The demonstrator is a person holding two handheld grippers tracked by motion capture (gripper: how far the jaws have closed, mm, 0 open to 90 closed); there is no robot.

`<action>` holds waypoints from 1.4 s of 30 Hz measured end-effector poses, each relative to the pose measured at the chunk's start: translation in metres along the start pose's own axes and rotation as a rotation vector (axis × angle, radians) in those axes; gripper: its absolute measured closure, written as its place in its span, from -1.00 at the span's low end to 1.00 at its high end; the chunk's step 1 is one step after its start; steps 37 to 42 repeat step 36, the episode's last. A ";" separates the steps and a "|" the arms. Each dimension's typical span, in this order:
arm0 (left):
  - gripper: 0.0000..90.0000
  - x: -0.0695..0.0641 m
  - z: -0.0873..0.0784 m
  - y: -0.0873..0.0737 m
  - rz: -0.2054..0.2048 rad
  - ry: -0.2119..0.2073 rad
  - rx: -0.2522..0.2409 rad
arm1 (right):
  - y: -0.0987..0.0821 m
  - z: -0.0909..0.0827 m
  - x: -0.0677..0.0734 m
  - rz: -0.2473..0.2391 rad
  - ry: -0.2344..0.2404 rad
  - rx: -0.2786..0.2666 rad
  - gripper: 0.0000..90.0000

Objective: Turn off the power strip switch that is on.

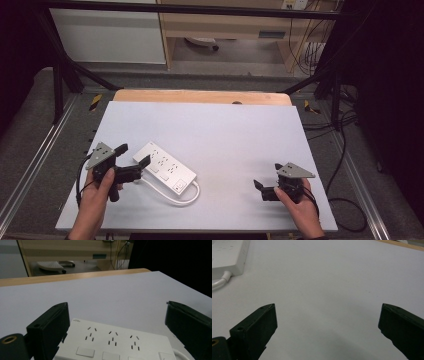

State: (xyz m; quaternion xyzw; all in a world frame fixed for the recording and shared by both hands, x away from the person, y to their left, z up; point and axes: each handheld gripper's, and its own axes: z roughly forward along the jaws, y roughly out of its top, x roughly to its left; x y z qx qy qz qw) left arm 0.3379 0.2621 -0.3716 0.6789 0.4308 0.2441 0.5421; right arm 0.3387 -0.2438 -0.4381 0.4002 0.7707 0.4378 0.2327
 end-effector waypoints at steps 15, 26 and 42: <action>-0.89 0.009 -0.047 -0.007 -0.007 -0.009 -0.063 | 0.000 0.000 -0.002 0.006 -0.005 0.000 -0.94; -0.89 0.023 -0.050 -0.034 -0.031 -0.017 -0.015 | 0.000 0.000 -0.001 -0.005 -0.005 0.004 -0.94; -0.87 0.016 -0.039 -0.056 0.008 0.011 0.152 | -0.002 0.011 -0.014 0.042 -0.103 0.068 -0.95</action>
